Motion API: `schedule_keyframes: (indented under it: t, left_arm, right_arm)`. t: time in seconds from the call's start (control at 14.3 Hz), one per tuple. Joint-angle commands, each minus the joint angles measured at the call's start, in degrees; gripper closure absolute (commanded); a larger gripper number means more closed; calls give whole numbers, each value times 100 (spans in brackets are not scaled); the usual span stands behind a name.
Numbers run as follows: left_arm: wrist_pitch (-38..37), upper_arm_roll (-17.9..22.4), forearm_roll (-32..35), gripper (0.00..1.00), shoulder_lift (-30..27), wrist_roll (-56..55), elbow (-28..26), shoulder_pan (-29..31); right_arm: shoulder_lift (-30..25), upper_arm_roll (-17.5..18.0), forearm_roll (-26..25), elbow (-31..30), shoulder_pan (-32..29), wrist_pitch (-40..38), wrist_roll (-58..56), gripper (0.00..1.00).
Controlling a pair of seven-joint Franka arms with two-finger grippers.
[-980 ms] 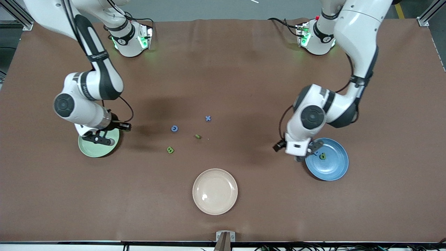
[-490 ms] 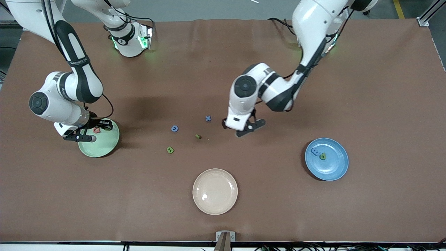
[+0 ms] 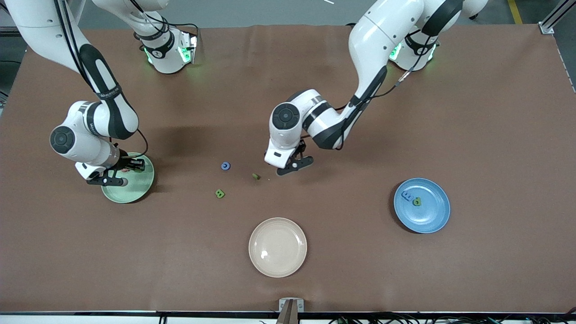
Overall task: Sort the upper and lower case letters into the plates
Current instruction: 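Place the green N on the green plate while the left gripper grasps the x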
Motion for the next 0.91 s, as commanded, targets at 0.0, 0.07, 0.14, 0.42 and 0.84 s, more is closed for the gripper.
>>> schedule_keyframes:
  t: [0.0,0.07,0.14,0.42,0.84]
  left_arm:
    - [-77,405,46,26,285,-3,421,-584]
    - [-77,468,46,26,312,-3,421,-691]
    - [-77,477,46,27,321,5,413,-735]
    - [2,477,46,30,417,58,509,-841]
    - [257,477,46,38,523,190,527,-859]
  right_arm:
    - [-43,90,-70,-33,-110,33,-63,77]
    - [-26,82,-70,-33,-110,42,-54,74]
    - [-17,90,-70,-33,-110,51,-54,72]
    - [-60,90,-70,-6,-102,-54,8,0]
    - [-360,126,-70,1160,600,-2021,1795,0]
